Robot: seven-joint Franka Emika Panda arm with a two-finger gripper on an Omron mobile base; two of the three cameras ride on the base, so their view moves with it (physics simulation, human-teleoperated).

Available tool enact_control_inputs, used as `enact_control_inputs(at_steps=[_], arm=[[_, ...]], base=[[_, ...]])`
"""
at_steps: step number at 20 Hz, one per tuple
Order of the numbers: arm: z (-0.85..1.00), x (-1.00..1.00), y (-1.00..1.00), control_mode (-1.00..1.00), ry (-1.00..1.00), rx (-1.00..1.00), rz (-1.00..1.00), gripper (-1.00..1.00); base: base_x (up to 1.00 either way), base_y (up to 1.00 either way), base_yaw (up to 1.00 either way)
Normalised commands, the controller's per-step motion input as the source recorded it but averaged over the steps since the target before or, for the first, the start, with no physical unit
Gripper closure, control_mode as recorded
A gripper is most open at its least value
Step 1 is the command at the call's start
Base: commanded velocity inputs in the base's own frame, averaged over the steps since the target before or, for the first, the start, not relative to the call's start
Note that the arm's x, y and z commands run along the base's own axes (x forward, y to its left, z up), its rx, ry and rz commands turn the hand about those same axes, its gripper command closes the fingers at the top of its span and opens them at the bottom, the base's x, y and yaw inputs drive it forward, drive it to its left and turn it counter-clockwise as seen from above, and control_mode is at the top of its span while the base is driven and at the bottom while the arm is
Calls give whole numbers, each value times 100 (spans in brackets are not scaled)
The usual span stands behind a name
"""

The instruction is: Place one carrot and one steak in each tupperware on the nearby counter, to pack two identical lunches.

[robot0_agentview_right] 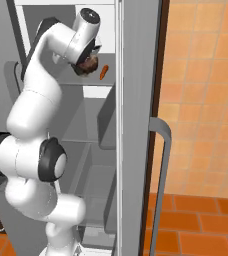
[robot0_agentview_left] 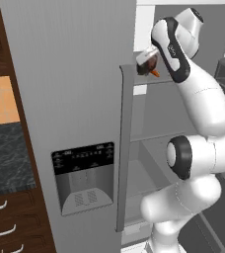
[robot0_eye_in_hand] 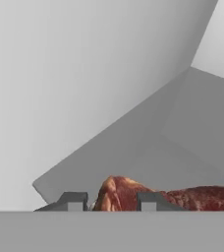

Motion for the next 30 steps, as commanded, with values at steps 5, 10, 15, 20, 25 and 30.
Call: enact_control_inputs(at_steps=[5,10,15,20,25,30], arm=[[2,-100,-6,-100,-13,0,-7,100],[0,-100,0,-100,-2,0,-13,100],[-10,-100,0,-100,8,0,-14,100],[-20,-100,0,-100,11,0,-11,100],[-20,-94,0,-100,6,3,-7,100],[-8,-58,0,100,1,2,-4,100]], base=[[0,0,0],[0,0,0],[0,0,0],[0,0,0],[0,0,0],[-40,3,-2]])
